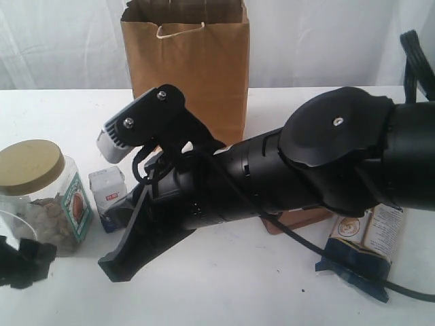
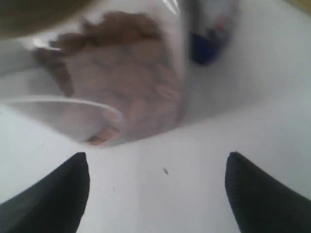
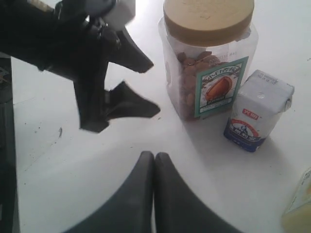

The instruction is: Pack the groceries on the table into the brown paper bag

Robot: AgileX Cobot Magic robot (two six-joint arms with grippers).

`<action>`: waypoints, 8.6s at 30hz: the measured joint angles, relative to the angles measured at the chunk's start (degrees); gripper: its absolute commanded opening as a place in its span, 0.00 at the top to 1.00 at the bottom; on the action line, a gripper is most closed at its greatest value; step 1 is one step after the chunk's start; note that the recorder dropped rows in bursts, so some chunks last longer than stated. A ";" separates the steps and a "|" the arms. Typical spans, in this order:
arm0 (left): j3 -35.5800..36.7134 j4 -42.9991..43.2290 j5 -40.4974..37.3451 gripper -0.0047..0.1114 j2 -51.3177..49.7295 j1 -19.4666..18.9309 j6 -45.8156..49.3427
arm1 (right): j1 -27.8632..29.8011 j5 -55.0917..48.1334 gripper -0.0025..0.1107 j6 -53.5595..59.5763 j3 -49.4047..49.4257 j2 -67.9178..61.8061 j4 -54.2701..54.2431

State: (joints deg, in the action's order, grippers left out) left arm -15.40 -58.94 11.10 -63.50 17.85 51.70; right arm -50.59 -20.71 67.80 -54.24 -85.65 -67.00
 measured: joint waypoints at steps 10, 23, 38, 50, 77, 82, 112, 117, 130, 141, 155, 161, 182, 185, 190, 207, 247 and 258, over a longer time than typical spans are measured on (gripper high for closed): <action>0.59 -6.82 3.02 0.29 0.00 0.00 -16.50 | 0.00 0.37 0.98 0.00 0.00 0.00 0.00; 0.48 -13.28 -1.02 0.57 0.00 0.00 -24.19 | 0.00 0.37 0.98 0.00 0.00 0.00 0.00; -3.81 -15.46 -15.50 0.96 0.00 0.00 -26.46 | 0.00 -3.03 0.98 -4.68 -1.66 0.00 -0.10; -0.28 -37.69 -4.54 0.96 0.00 0.00 -41.35 | -0.27 -11.72 0.98 -6.40 -9.91 0.00 -0.30; 0.74 42.44 42.89 0.96 3.24 0.00 -34.87 | -0.27 -16.37 0.98 -24.89 -10.00 0.00 24.94; 5.54 31.27 42.26 0.96 3.82 0.00 -41.39 | -0.27 -16.37 0.98 -25.65 -10.00 0.00 26.24; -24.00 143.25 45.61 0.96 -21.69 -43.83 -96.78 | -0.27 -24.18 0.98 -25.89 -10.00 0.00 33.18; -24.29 157.79 44.11 0.96 -25.54 -43.83 -94.96 | 5.10 -25.40 0.98 -22.09 -10.00 -0.11 35.97; -23.54 158.43 46.63 0.06 -26.29 -43.83 -116.90 | 13.52 -36.26 0.98 -19.42 -10.04 -1.09 36.17; -21.72 158.80 47.88 0.06 -26.29 -43.83 -122.75 | 13.52 -33.42 0.98 -22.85 -10.04 -1.09 35.96; -21.72 158.80 52.85 0.06 -26.29 -43.83 -126.81 | 13.64 -23.61 0.98 -33.19 -13.22 -6.56 10.34; -19.98 158.80 47.96 0.06 -26.29 -44.62 -127.04 | 13.64 -20.76 0.98 -32.79 -17.59 -11.13 6.01; -14.62 145.94 50.16 0.06 -31.51 -42.62 -82.55 | 12.59 -6.21 0.98 -29.93 -25.63 -21.80 5.27; -14.95 143.92 52.41 0.06 -32.12 -42.62 -80.56 | 11.90 -6.11 0.98 -29.93 -27.11 -24.72 5.14; -17.35 142.82 55.69 0.06 -35.39 -41.35 -80.29 | 10.82 -5.11 0.98 -29.82 -29.21 -26.91 5.14; -18.13 147.52 57.40 0.06 -37.53 -38.11 -88.43 | 10.68 -2.57 0.98 -29.32 -31.14 -29.46 5.27; -19.84 156.36 58.30 0.06 -32.96 -27.68 -109.00 | 10.68 -3.06 0.98 -29.32 -31.22 -29.69 5.66; -19.84 154.67 56.04 0.06 -32.96 -25.97 -111.87 | 10.68 -3.87 0.98 -29.32 -31.22 -29.69 10.06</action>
State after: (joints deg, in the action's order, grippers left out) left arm -35.24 95.73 67.14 -96.46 -8.11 -60.17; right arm -39.91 -24.58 38.48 -85.46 -115.34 -56.95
